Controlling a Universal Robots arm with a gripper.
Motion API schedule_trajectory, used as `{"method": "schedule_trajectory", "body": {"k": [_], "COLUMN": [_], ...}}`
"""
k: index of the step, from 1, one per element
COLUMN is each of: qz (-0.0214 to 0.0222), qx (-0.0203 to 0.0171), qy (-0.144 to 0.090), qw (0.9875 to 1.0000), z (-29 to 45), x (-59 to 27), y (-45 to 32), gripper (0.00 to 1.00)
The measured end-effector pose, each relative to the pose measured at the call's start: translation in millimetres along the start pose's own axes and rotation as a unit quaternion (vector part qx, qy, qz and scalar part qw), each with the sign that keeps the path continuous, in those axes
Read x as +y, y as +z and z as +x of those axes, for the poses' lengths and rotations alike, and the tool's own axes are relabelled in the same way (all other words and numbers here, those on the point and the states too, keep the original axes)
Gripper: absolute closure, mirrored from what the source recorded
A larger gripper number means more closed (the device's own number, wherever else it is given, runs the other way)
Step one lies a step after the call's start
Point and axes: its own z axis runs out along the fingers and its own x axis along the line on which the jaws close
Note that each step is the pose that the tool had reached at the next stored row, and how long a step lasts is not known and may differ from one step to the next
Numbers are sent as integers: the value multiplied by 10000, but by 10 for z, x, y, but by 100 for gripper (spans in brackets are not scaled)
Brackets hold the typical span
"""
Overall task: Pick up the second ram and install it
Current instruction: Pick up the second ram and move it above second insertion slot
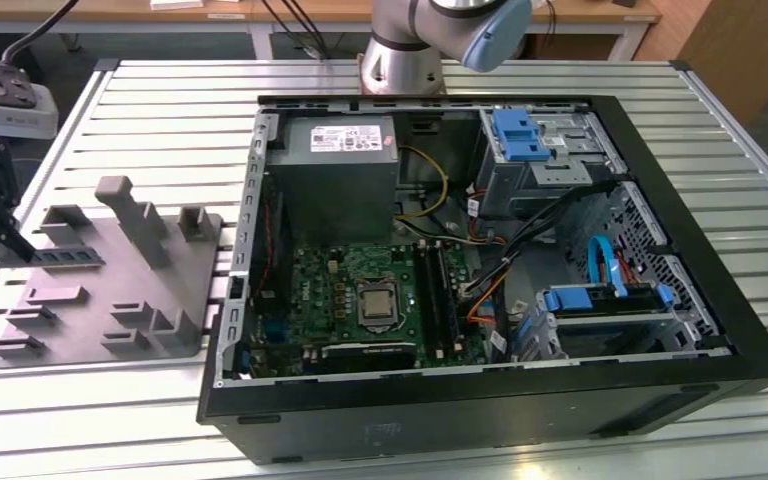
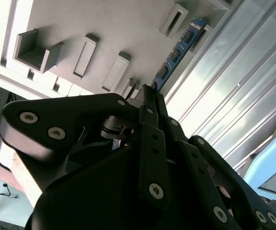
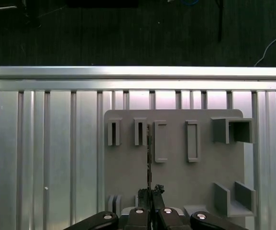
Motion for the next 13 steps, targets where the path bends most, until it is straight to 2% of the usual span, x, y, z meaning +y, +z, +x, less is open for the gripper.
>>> {"method": "schedule_trajectory", "body": {"k": [13], "qz": [0], "qx": [-14], "qy": [-1], "qw": [10000], "z": [-3], "x": [2], "y": [-95], "gripper": [86]}}
